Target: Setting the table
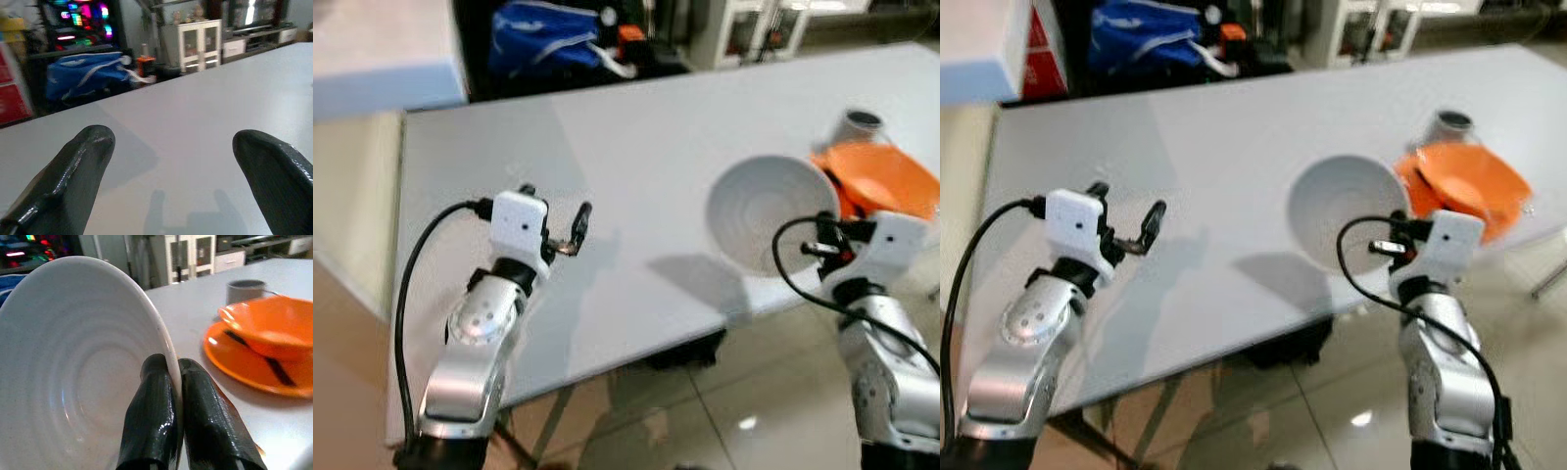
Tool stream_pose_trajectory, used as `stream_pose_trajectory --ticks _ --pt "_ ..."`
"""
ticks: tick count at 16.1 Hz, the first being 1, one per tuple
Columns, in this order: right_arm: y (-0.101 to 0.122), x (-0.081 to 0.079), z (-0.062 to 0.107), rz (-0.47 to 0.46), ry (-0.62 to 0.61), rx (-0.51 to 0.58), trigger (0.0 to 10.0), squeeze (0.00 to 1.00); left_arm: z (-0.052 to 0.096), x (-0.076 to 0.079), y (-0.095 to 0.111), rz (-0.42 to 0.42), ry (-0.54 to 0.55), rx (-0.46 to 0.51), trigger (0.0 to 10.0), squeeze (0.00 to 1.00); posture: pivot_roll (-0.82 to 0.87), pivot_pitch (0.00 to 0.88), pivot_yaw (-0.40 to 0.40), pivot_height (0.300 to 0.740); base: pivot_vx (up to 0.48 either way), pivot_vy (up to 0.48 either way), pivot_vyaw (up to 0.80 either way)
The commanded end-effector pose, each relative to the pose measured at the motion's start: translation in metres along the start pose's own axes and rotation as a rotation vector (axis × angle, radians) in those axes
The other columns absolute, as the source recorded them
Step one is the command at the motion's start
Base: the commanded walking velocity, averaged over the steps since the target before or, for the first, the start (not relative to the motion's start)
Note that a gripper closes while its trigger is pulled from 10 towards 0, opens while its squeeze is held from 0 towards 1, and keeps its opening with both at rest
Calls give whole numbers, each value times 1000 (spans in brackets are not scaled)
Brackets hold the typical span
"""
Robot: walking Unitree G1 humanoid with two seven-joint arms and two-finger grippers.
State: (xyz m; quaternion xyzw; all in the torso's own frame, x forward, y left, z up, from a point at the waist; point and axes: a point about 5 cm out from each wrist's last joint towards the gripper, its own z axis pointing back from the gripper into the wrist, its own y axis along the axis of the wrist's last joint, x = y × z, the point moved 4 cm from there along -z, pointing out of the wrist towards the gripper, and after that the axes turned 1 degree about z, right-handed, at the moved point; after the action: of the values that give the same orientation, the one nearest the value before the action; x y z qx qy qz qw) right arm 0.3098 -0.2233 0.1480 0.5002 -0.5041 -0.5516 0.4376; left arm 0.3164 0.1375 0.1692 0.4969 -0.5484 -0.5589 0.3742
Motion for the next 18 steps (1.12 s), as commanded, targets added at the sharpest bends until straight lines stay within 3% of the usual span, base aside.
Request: stream_pose_trajectory --ticks 1,3,8,14,18 --pt "9 -12 -2 -15 38 32 10000 0 3 -6 -1 -19 9 -13 10000 0 46 74 -30 740 469 0 0" --pt "10 -12 -5 -24 41 24 10000 0 3 -6 -3 -31 7 -25 10000 0 46 75 -29 740 232 0 0" --pt "6 -30 -20 -193 120 -77 10000 0 6 3 -9 -61 -60 -58 10000 0 52 77 -25 740 0 0 0" --pt "-27 -65 -53 -430 199 -403 10000 0 10 13 -18 -73 -145 -109 10000 0 64 79 -27 740 0 0 0" --pt "-36 -84 -80 -407 221 -470 10000 0 18 25 -25 -85 -262 -158 10000 0 85 76 -32 740 0 0 0"
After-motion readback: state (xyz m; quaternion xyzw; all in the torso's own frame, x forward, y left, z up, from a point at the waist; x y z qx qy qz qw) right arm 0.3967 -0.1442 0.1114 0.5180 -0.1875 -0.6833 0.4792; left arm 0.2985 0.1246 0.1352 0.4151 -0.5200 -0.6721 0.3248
